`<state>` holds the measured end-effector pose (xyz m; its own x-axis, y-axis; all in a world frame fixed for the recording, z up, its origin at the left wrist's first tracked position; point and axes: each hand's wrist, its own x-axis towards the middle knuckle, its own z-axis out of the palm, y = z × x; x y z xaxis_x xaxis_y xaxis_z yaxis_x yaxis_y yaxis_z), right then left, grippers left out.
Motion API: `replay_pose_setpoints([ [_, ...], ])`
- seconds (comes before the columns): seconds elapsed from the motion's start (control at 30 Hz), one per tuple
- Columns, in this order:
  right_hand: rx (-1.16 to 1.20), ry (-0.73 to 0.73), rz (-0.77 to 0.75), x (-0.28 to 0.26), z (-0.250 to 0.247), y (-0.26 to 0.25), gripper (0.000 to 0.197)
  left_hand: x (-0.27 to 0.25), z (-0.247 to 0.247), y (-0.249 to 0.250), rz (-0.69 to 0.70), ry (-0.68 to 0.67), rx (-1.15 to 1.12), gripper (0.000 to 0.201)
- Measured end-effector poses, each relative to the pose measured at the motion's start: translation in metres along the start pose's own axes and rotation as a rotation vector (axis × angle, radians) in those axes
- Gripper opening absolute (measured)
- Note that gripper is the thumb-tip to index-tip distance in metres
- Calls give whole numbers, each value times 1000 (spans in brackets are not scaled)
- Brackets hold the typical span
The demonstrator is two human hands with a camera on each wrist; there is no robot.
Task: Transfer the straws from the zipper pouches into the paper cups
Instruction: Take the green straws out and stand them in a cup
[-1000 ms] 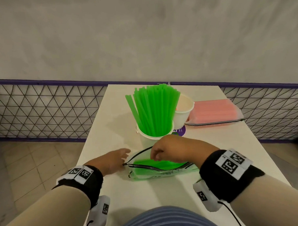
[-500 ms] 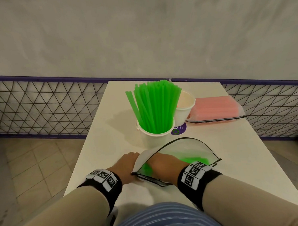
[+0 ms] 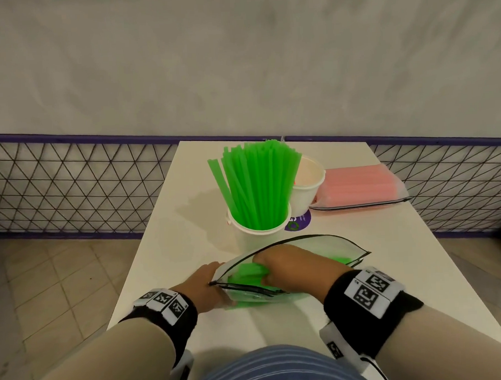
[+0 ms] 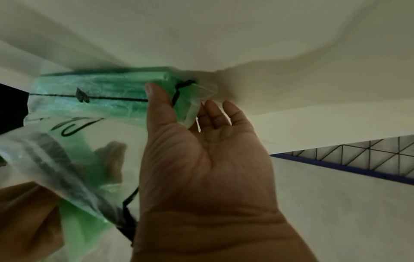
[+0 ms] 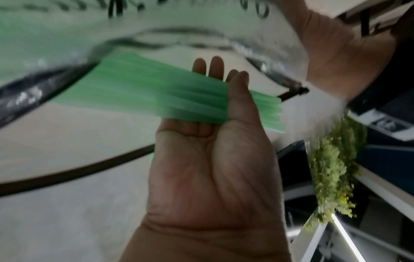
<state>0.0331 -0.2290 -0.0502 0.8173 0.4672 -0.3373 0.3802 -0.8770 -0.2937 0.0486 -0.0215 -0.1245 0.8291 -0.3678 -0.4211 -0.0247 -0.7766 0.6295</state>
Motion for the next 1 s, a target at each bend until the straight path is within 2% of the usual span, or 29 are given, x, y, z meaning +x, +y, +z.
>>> replay_pose_setpoints([
  [0.1, 115, -58, 3, -14, -28, 4, 32, 6, -5, -13, -15, -60, 42, 53],
  [0.2, 288, -5, -14, -30, -61, 9, 16, 4, -20, -5, -22, -164, 229, 70],
  [0.27, 449, 80, 28, -44, -86, 10, 8, 7, -35, 1, -85, -178, 279, 72],
  [0.37, 699, 252, 24, -59, -119, 14, 11, 17, -60, 11, -160, -31, 136, 75],
  [0.47, 934, 450, -106, -61, -146, 16, 10, 28, -77, 30, -141, 133, -167, 86],
  [0.53, 1168, 578, -217, -57, -160, 15, 10, 35, -79, 45, -100, 194, -383, 97],
  [0.6, 1293, 692, -286, -53, -171, 12, 13, 42, -78, 60, -56, 204, -454, 103],
  [0.7, 1327, 798, -294, -39, -170, 9, 13, 47, -68, 77, 3, 195, -491, 93],
  [0.8, 1264, 827, -157, -14, -147, 13, 9, 50, -59, 83, 55, 199, -457, 103],
  [0.83, 1203, 816, -74, -5, -135, 17, 8, 53, -57, 82, 76, 194, -440, 100],
  [0.93, 992, 696, 153, 17, -97, 29, 19, 48, -54, 89, 117, 177, -447, 64],
  [1.0, 863, 608, 202, 27, -76, 37, 32, 44, -52, 91, 120, 170, -462, 64],
])
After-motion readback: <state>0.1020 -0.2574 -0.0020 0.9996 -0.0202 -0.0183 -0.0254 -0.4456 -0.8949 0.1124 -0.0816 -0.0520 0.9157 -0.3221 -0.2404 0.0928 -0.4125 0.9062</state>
